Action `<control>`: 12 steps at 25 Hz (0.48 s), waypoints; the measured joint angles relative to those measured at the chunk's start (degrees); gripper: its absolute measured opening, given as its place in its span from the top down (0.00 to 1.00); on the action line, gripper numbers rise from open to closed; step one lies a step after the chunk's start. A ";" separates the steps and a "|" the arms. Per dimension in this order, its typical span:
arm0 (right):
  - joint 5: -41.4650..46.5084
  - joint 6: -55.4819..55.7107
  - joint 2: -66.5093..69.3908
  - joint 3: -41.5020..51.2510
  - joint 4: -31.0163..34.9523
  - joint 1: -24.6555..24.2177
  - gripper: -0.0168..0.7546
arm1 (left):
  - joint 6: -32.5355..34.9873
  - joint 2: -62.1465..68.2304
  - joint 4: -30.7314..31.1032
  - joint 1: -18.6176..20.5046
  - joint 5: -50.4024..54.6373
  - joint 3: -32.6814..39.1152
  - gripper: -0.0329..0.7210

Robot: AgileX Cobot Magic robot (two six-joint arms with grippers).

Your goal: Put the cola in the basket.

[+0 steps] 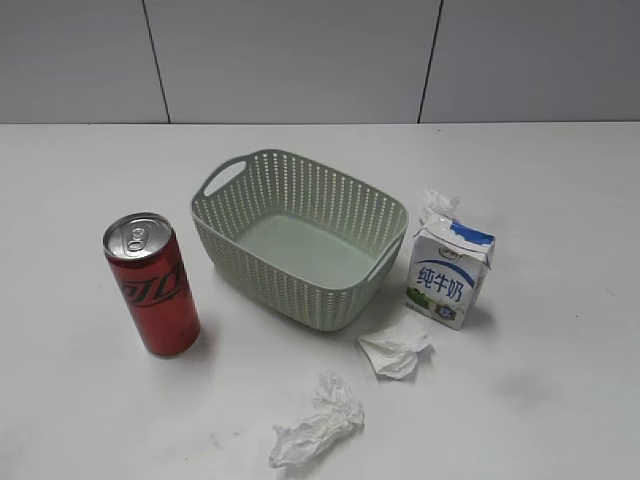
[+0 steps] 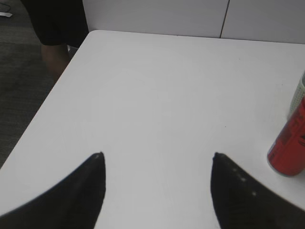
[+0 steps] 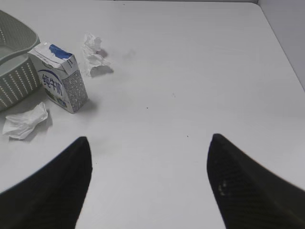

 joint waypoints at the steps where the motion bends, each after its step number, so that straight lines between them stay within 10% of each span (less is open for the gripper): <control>1: 0.00 0.00 0.00 0.00 0.00 0.00 0.24 | 0.00 0.00 0.00 0.00 0.00 0.00 0.26; 12: 0.00 0.00 0.00 0.00 0.00 0.00 0.24 | 0.00 0.00 0.00 0.00 0.00 0.00 0.26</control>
